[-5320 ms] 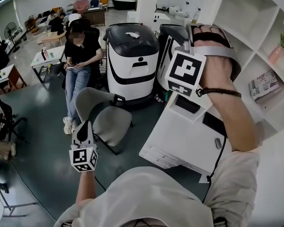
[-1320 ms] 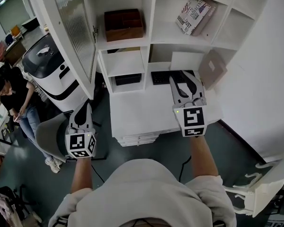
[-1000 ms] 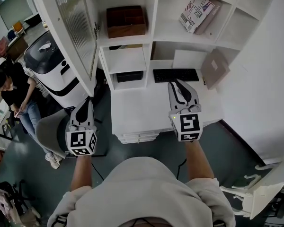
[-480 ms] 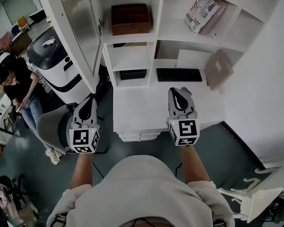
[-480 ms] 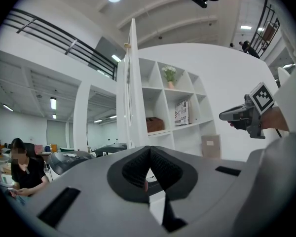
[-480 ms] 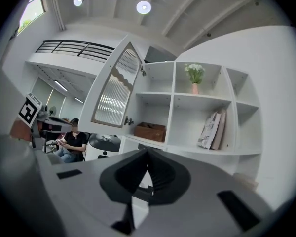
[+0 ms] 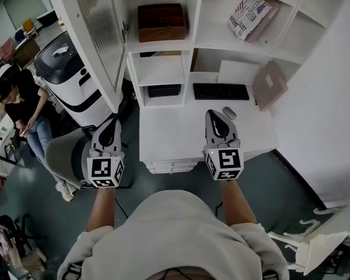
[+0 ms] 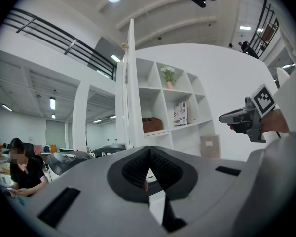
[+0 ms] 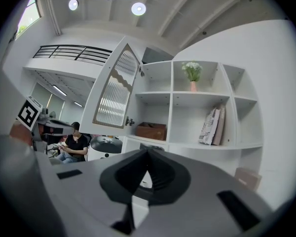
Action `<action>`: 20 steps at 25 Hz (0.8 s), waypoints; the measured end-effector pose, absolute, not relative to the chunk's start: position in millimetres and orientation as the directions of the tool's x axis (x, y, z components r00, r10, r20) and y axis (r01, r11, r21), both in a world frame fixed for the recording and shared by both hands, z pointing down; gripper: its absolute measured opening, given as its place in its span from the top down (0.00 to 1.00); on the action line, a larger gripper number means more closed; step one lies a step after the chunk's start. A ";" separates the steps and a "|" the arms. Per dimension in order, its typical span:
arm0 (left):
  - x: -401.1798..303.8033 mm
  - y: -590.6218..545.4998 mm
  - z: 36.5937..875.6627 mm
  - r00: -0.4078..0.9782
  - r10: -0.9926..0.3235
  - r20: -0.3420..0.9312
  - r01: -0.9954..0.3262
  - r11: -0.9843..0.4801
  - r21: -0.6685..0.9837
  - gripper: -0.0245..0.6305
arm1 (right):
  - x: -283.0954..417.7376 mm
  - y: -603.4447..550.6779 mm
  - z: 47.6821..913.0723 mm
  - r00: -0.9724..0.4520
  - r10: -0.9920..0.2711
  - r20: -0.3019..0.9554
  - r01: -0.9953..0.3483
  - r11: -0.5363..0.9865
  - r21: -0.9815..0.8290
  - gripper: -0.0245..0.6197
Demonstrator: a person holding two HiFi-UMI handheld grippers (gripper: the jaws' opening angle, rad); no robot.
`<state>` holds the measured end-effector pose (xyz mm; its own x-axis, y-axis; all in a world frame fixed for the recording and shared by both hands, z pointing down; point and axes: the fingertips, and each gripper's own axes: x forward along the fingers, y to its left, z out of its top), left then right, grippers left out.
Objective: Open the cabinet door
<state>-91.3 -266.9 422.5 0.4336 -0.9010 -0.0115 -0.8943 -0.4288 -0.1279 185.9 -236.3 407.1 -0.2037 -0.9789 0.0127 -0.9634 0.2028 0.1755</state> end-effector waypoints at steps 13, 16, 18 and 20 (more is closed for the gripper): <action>-93.5 -264.4 418.6 0.429 -0.903 -0.018 -0.896 -0.424 -0.130 0.96 | 181.2 -236.5 409.0 -0.226 -0.974 0.014 -0.964 0.226 0.140 0.96; -92.3 -263.8 418.2 0.432 -0.902 -0.018 -0.895 -0.426 -0.130 0.96 | 181.1 -236.1 408.9 -0.228 -0.973 0.016 -0.963 0.228 0.142 0.96; -91.8 -263.7 418.2 0.433 -0.901 -0.019 -0.895 -0.427 -0.131 0.96 | 180.7 -236.2 409.1 -0.230 -0.973 0.017 -0.963 0.230 0.143 0.96; -91.8 -263.9 418.7 0.433 -0.901 -0.019 -0.895 -0.428 -0.130 0.96 | 180.0 -236.7 409.1 -0.233 -0.972 0.017 -0.962 0.233 0.144 0.96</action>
